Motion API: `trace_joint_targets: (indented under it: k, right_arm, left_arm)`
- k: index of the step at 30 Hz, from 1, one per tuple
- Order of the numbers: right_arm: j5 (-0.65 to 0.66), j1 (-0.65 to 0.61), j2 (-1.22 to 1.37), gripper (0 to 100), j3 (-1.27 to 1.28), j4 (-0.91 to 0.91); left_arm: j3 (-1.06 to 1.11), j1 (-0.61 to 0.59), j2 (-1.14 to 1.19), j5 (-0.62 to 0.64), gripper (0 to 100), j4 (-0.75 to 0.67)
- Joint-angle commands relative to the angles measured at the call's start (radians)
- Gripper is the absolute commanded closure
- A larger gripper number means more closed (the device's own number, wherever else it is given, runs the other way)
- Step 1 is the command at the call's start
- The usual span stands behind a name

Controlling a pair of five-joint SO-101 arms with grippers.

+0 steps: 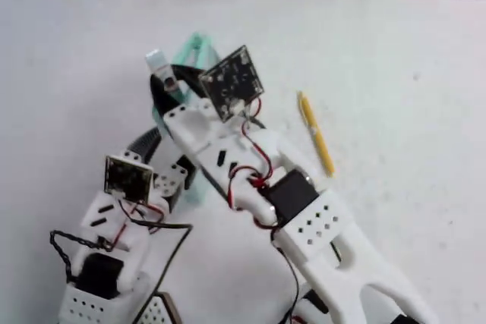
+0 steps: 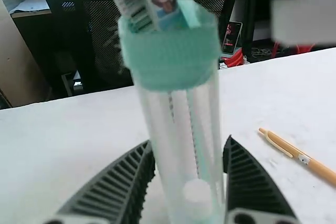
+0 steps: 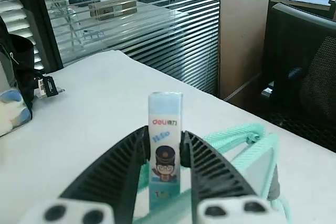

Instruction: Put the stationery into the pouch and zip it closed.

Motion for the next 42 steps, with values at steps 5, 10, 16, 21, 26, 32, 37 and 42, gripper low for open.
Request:
trace_joint_targets:
  k: [5, 10, 16, 21, 26, 32, 37, 42]
  right_arm:
    - [0.002, 0.028, -0.022, 98.1, -0.006, 0.120]
    - [0.049, 0.030, -0.065, 97.1, -0.008, 0.217]
    - [0.064, 0.030, -0.122, 77.0, -0.031, 0.271]
    - [0.068, 0.033, -0.177, 76.5, -0.035, 0.271]
    - [0.072, 0.082, -0.245, 76.5, -0.057, 0.275]
    - [0.069, 0.283, -0.248, 76.5, -0.198, 0.410]
    - [0.074, 0.504, -0.134, 76.5, -0.241, 0.498]
    - [0.172, 0.662, 0.130, 77.9, -0.245, 0.504]
  left_arm:
    - [0.005, 0.004, -0.008, 0.002, 79, -0.008]
    - [0.002, -0.030, -0.008, 0.008, 79, -0.008]
    - [0.003, -0.021, -0.008, 0.009, 79, -0.008]
    - [0.003, -0.021, -0.008, 0.009, 79, -0.008]
    - [0.005, -0.021, -0.008, 0.006, 79, -0.008]
    - [0.005, -0.021, -0.008, 0.006, 79, -0.008]
    - [0.005, -0.021, -0.008, 0.005, 79, -0.006]
    - [0.005, -0.021, -0.008, 0.003, 79, -0.005]
